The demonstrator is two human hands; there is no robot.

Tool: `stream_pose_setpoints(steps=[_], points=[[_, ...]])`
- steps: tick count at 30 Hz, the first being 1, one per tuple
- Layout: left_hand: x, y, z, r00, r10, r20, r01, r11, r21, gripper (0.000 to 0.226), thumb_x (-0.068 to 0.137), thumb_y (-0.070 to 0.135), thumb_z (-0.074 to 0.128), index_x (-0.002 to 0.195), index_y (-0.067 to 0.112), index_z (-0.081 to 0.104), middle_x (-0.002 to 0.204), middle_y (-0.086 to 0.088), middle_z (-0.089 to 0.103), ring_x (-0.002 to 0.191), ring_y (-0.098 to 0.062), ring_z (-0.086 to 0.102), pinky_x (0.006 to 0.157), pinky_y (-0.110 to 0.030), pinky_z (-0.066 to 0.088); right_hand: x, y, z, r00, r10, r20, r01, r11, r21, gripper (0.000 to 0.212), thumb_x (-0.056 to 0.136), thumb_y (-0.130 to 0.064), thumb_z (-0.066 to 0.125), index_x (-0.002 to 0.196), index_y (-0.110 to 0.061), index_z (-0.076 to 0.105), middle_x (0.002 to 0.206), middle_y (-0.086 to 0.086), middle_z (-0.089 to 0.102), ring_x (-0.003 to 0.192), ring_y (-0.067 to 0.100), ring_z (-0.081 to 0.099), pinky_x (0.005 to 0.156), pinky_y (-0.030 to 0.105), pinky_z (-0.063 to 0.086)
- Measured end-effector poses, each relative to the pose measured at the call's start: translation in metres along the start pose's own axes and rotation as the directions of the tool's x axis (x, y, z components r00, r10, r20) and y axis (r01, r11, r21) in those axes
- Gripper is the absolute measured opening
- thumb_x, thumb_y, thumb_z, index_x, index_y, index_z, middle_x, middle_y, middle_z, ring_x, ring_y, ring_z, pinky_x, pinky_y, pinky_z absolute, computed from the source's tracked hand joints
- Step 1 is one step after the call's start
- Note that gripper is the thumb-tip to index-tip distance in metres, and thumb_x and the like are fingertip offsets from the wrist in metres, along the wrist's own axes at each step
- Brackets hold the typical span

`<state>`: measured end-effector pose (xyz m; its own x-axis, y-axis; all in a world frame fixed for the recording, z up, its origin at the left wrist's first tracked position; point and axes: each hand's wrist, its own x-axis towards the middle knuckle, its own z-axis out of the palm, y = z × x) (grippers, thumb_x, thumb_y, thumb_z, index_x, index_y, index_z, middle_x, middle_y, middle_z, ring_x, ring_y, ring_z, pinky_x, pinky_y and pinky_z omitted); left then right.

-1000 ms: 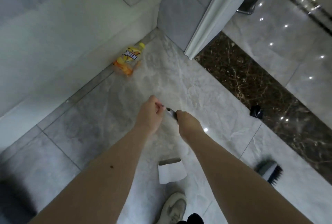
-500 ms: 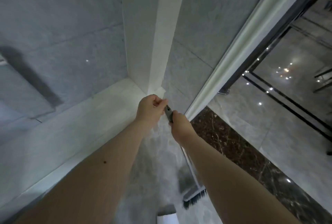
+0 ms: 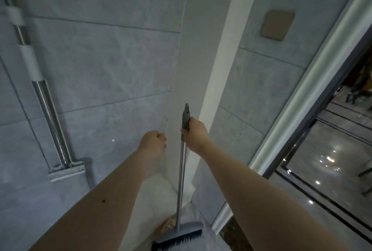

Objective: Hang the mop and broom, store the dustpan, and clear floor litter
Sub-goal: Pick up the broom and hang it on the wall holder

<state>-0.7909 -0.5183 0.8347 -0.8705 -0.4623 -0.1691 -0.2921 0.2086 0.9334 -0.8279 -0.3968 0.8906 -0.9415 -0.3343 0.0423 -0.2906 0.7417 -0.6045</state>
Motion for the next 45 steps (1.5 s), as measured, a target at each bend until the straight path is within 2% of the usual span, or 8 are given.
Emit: stream_pose_setpoints(steps=[6, 11, 15, 19, 27, 34, 37, 45], points=[[0.001, 0.058, -0.071, 0.995, 0.049, 0.091, -0.072, 0.961, 0.268, 0.032, 0.091, 0.004, 0.051, 0.121, 0.002, 0.06, 0.13, -0.02, 0.056, 0.119, -0.034, 0.056, 0.095, -0.035, 0.049, 0.015, -0.109, -0.043, 0.987, -0.148, -0.056, 0.146, 0.988, -0.041, 0.031, 0.095, -0.014, 0.049, 0.122, 0.002, 0.048, 0.124, 0.022, 0.057, 0.113, 0.038, 0.055, 0.091, 0.04, 0.045], [-0.007, 0.093, -0.116, 0.979, 0.175, 0.103, -0.197, 0.941, 0.275, 0.038, 0.082, 0.016, 0.069, 0.118, 0.004, 0.062, 0.125, -0.015, 0.06, 0.104, -0.027, 0.062, 0.08, -0.028, 0.049, 0.022, -0.181, -0.062, 0.966, -0.234, -0.114, 0.23, 0.972, -0.044, 0.032, 0.095, -0.015, 0.05, 0.121, 0.003, 0.049, 0.122, 0.023, 0.058, 0.111, 0.037, 0.057, 0.087, 0.039, 0.048], [-0.006, 0.12, -0.147, 0.953, 0.302, -0.003, -0.283, 0.894, 0.348, 0.04, 0.086, 0.025, 0.064, 0.118, 0.002, 0.063, 0.125, -0.014, 0.061, 0.112, -0.029, 0.059, 0.095, -0.033, 0.048, 0.032, -0.221, -0.076, 0.946, -0.288, -0.15, 0.29, 0.957, -0.007, 0.031, 0.094, -0.014, 0.051, 0.119, 0.003, 0.051, 0.119, 0.022, 0.06, 0.107, 0.036, 0.059, 0.073, 0.03, 0.042], [0.002, 0.144, -0.168, 0.916, 0.391, -0.089, -0.33, 0.86, 0.388, 0.029, 0.088, 0.024, 0.06, 0.099, -0.001, 0.069, 0.108, -0.018, 0.068, 0.101, -0.03, 0.063, 0.086, -0.034, 0.048, 0.045, -0.246, -0.09, 0.93, -0.32, -0.18, 0.333, 0.942, 0.047, 0.03, 0.095, -0.015, 0.051, 0.119, 0.003, 0.051, 0.119, 0.021, 0.06, 0.107, 0.035, 0.058, 0.074, 0.03, 0.043], [0.037, 0.2, -0.191, 0.873, 0.452, -0.185, -0.331, 0.826, 0.457, 0.041, 0.089, 0.024, 0.058, 0.054, 0.016, 0.041, 0.061, -0.001, 0.046, 0.072, -0.023, 0.05, 0.068, -0.029, 0.038, 0.096, -0.288, -0.127, 0.884, -0.42, -0.206, 0.45, 0.884, 0.128, 0.028, 0.095, -0.016, 0.051, 0.113, 0.005, 0.054, 0.112, 0.021, 0.059, 0.094, 0.031, 0.057, 0.071, 0.029, 0.043], [0.073, 0.25, -0.207, 0.854, 0.466, -0.232, -0.371, 0.857, 0.356, 0.046, 0.092, 0.012, 0.057, 0.052, 0.015, 0.035, 0.057, 0.0, 0.037, 0.054, -0.012, 0.037, 0.053, -0.024, 0.031, 0.153, -0.316, -0.159, 0.814, -0.534, -0.23, 0.574, 0.801, 0.172, 0.024, 0.093, -0.016, 0.054, 0.105, 0.005, 0.058, 0.1, 0.022, 0.061, 0.091, 0.031, 0.058, 0.074, 0.032, 0.049], [0.083, 0.264, -0.213, 0.833, 0.475, -0.285, -0.362, 0.856, 0.369, 0.045, 0.093, 0.012, 0.055, 0.053, 0.017, 0.035, 0.058, 0.0, 0.038, 0.057, -0.016, 0.042, 0.055, -0.028, 0.035, 0.172, -0.33, -0.167, 0.786, -0.573, -0.234, 0.616, 0.761, 0.204, 0.015, 0.091, -0.017, 0.058, 0.094, -0.003, 0.056, 0.077, 0.006, 0.052, 0.083, 0.023, 0.052, 0.057, 0.024, 0.043], [0.114, 0.291, -0.226, 0.797, 0.473, -0.376, -0.285, 0.843, 0.456, 0.03, 0.093, 0.015, 0.055, 0.066, 0.003, 0.051, 0.062, 0.001, 0.041, 0.071, -0.019, 0.046, 0.065, -0.025, 0.035, 0.213, -0.354, -0.172, 0.757, -0.597, -0.264, 0.653, 0.69, 0.312, 0.03, 0.09, -0.019, 0.06, 0.109, 0.004, 0.059, 0.093, 0.014, 0.057, 0.096, 0.032, 0.061, 0.087, 0.039, 0.054]])
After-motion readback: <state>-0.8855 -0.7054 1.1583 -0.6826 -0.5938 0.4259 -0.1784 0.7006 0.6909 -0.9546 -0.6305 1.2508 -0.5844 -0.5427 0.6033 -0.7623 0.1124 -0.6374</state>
